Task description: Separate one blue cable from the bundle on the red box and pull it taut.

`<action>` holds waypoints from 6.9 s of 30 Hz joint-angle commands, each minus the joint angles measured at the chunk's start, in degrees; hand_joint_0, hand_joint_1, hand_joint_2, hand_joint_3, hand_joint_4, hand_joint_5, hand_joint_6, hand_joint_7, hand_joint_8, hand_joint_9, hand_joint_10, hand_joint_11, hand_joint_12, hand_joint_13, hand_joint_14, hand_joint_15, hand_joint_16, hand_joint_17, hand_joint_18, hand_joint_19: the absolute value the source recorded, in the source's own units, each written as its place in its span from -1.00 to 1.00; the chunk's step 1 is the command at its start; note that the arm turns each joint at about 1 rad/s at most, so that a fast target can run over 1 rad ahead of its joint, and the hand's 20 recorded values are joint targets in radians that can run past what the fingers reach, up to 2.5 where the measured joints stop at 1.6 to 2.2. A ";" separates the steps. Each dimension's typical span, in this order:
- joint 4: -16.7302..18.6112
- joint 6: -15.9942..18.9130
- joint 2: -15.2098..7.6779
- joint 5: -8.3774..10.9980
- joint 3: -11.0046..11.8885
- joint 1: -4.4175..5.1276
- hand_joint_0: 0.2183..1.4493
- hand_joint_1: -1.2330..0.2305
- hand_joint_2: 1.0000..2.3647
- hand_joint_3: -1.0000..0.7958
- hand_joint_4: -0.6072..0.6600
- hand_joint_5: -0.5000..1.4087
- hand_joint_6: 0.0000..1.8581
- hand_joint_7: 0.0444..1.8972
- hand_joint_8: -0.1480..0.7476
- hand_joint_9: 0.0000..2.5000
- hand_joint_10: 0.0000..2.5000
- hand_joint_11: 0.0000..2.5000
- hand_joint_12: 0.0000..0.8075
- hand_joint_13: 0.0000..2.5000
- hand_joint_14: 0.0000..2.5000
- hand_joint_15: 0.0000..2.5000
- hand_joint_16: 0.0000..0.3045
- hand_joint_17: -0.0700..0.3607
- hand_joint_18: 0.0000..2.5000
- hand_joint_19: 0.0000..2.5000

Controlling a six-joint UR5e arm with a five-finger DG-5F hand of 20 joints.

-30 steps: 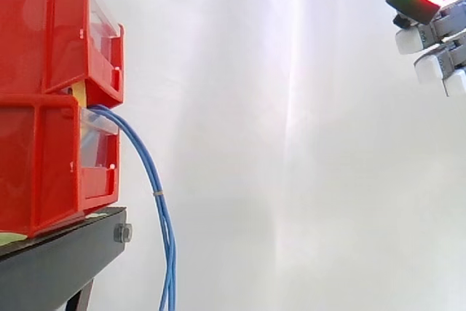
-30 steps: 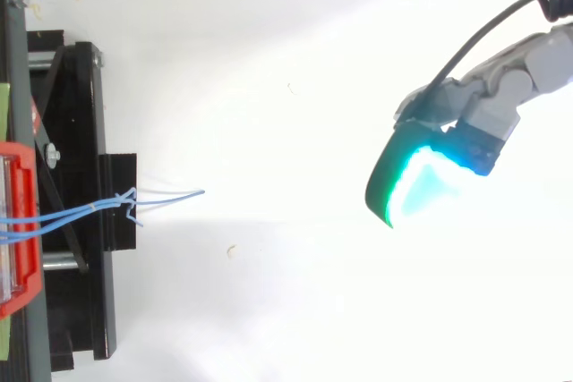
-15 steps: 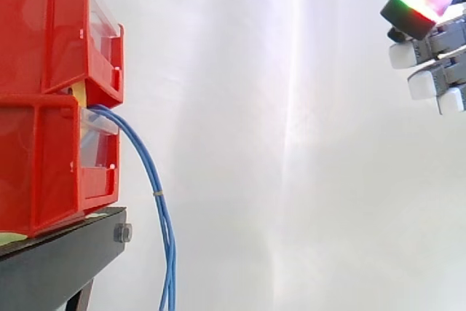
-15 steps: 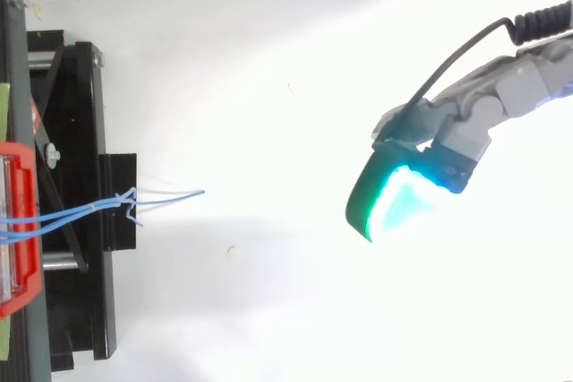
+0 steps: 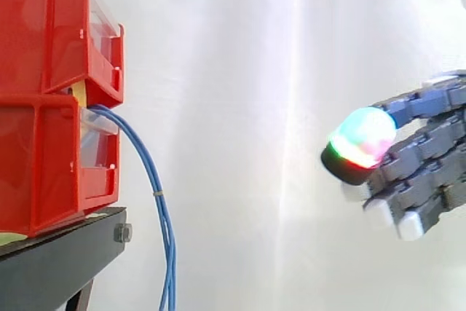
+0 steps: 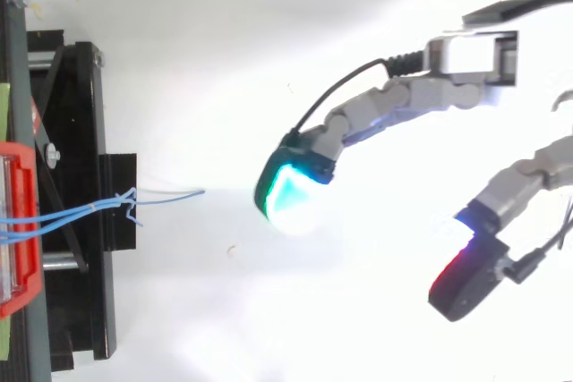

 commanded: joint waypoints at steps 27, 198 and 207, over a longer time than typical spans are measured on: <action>21.80 -0.13 -11.61 12.74 0.03 1.87 -0.56 -0.33 -1.00 -0.44 0.24 -0.70 -0.46 -0.34 -0.06 -0.66 -1.00 -0.95 -0.05 -0.62 -0.99 -0.83 -0.60 -0.04 -0.68 -0.66; -7.73 -1.98 -16.71 19.15 25.87 4.42 -0.47 -0.08 -1.00 -0.44 0.35 -0.55 -0.41 0.43 0.08 -0.36 -0.99 -0.73 -0.02 -0.46 -0.99 -0.75 -0.63 -0.09 -0.49 -0.55; -7.64 -1.98 -16.71 19.15 25.87 4.42 -0.38 -0.05 -0.99 -0.39 0.33 -0.54 -0.43 0.48 0.07 -0.33 -0.99 -0.72 -0.03 -0.44 -0.99 -0.75 -0.64 -0.11 -0.48 -0.53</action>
